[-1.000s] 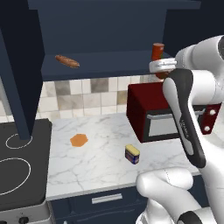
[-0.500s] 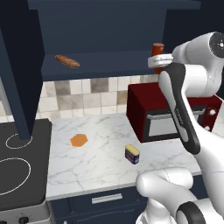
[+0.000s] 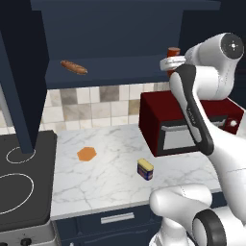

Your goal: Pick the cans from the counter and place them in their designated side in the cabinet.

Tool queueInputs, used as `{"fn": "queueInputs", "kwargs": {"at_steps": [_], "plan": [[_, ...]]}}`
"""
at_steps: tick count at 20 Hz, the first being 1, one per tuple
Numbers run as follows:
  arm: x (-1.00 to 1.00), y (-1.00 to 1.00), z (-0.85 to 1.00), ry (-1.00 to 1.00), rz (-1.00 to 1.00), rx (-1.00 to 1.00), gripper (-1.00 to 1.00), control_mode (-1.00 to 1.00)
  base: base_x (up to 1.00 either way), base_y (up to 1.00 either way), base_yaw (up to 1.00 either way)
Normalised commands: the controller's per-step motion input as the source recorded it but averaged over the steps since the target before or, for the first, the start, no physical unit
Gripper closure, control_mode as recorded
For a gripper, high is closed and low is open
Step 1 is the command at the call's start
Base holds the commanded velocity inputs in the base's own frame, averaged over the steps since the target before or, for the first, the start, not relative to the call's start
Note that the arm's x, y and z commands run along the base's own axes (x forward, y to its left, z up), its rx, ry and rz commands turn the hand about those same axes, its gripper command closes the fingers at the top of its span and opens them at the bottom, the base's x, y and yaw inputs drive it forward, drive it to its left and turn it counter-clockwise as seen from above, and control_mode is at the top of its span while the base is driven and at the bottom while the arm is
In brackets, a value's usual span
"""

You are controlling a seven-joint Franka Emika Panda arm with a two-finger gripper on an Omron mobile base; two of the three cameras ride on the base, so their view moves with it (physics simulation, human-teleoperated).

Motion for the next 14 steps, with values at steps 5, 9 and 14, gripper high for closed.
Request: {"fn": "queueInputs", "kwargs": {"at_steps": [5, 9, 14], "plan": [[0.35, -0.05, -0.10, 0.00, -0.01, 0.00, 1.00, -1.00, 0.00, 0.00, 0.00], [0.33, -0.04, -0.04, 0.00, -0.01, -0.01, 1.00, -1.00, 0.00, 0.00, 0.00], [0.20, -0.07, 0.00, 0.01, -0.01, -0.01, 1.00, -1.00, 0.00, 0.00, 0.00]]}}
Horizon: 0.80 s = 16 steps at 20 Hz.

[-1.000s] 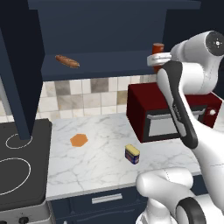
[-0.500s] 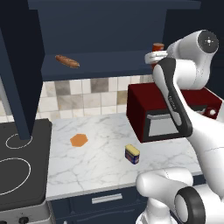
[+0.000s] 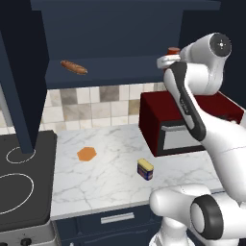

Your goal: Pick the cans from the counter and place them in their designated side in the cabinet.

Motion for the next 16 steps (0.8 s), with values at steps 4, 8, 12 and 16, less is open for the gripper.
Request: {"fn": "queueInputs", "kwargs": {"at_steps": [4, 8, 12, 16], "plan": [[0.15, -0.06, 0.00, 0.06, -0.02, 0.00, 1.00, -1.00, 0.00, 0.00, 0.00], [0.18, 0.00, 0.00, 0.07, -0.01, 0.00, 1.00, -1.00, 0.00, 0.00, 0.00], [0.25, 0.00, 0.00, 0.04, 0.00, 0.00, 1.00, -1.00, 0.00, 0.00, 0.00], [0.32, 0.00, -0.10, 0.00, 0.00, 0.00, 1.00, -1.00, 0.00, 0.00, 0.00]]}}
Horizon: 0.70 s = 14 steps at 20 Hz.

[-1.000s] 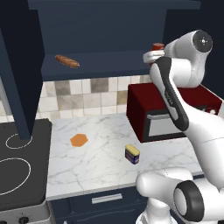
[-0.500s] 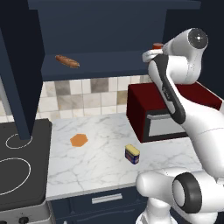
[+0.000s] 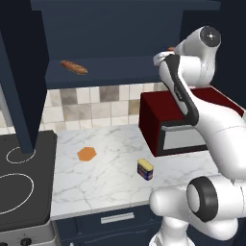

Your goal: Pick the cans from the counter and place them in their designated side in the cabinet.

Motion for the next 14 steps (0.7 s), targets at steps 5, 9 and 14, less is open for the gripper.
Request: {"fn": "queueInputs", "kwargs": {"at_steps": [5, 9, 14], "plan": [[0.32, 0.00, -0.11, 0.00, 0.00, 0.00, 1.00, -1.00, 0.00, 0.00, 0.00], [0.30, 0.00, -0.10, 0.00, 0.00, 0.00, 1.00, -1.00, 0.00, 0.00, 0.00], [0.24, 0.00, -0.03, 0.01, 0.00, 0.00, 1.00, -1.00, 0.00, 0.00, 0.00]]}}
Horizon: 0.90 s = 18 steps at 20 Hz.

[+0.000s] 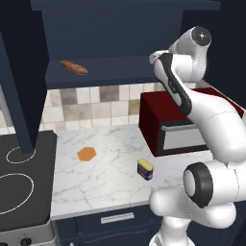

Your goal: Pick the cans from the counter and place them in their designated side in the cabinet.

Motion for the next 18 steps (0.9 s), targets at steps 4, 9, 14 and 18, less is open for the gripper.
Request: {"fn": "queueInputs", "kwargs": {"at_steps": [4, 9, 14, 18], "plan": [[0.19, 0.00, -0.08, 0.05, 0.00, 0.00, 1.00, -1.00, 0.00, 0.00, 0.00], [0.20, 0.00, -0.06, 0.06, 0.00, 0.00, 1.00, -1.00, 0.00, 0.00, 0.00], [0.13, 0.00, -0.16, 0.02, 0.00, -0.01, 1.00, -1.00, 0.00, 0.00, 0.00], [0.08, 0.00, -0.33, 0.00, 0.00, -0.02, 1.00, -1.00, 0.00, 0.00, 0.00]]}}
